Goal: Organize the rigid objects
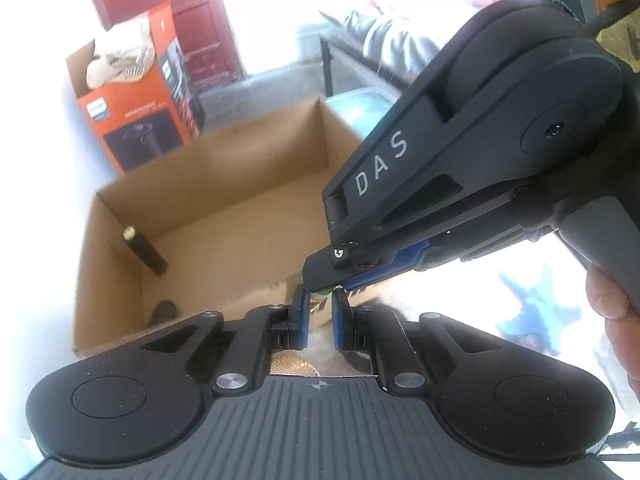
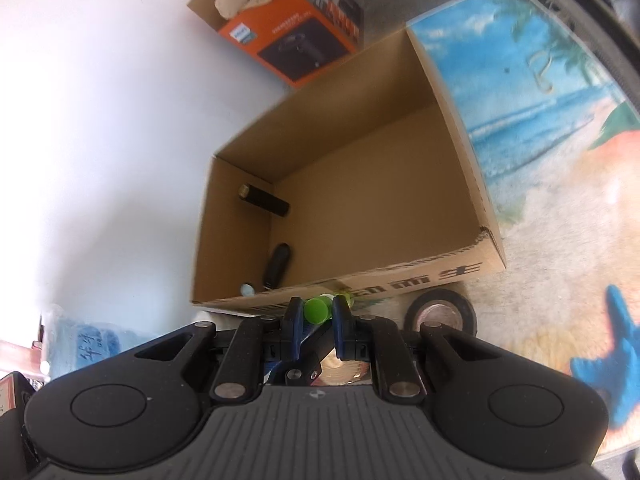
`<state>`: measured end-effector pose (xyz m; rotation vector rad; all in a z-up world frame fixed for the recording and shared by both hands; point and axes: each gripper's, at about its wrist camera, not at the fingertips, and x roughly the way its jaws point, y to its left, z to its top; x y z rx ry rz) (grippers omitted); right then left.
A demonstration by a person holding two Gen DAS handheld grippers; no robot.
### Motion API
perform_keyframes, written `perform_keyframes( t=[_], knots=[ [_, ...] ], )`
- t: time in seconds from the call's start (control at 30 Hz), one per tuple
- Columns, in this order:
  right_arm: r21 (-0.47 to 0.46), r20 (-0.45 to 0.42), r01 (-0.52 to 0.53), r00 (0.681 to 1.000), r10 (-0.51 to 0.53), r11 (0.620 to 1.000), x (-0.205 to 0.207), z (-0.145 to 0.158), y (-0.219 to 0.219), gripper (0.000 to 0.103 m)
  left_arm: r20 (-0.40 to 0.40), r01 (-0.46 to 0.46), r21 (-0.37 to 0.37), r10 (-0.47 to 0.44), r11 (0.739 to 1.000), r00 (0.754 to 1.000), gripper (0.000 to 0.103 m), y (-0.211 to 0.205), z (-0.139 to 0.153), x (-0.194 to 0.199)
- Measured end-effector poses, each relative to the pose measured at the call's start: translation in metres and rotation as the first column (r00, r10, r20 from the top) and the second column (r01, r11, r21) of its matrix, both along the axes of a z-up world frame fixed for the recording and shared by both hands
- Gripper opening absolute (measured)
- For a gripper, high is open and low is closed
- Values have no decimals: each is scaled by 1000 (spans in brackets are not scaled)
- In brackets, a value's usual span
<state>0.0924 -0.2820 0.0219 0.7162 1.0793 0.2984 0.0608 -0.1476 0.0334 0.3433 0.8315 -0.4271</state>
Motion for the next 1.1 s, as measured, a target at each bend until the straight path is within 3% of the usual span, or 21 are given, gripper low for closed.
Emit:
perform_keyframes(
  t=[0.27,0.5,0.63,0.77,0.93,1.1],
  knots=[
    [-28,109,-18,994,21,999,-6,74,21,17,64,-3,-69,8,998,998,10,23,50,8],
    [-26,131,12,991,-8,1000,13,83,33,16,72,-56,-102,64,993,995,10,44,54,29],
    [-44,88,88,993,-83,995,6,72,18,17,-15,-45,-130,43,990,999,12,52,39,29],
    [-57,-12,138,990,-139,989,-6,48,4,18,-104,-7,-162,-10,987,995,12,53,23,22],
    [-134,-126,102,985,-119,986,-12,14,10,18,-185,34,-162,-65,986,981,14,44,4,10],
    [-95,-183,82,978,-98,992,-25,-18,12,20,-232,28,-116,-55,993,971,19,35,-20,2]
  ],
)
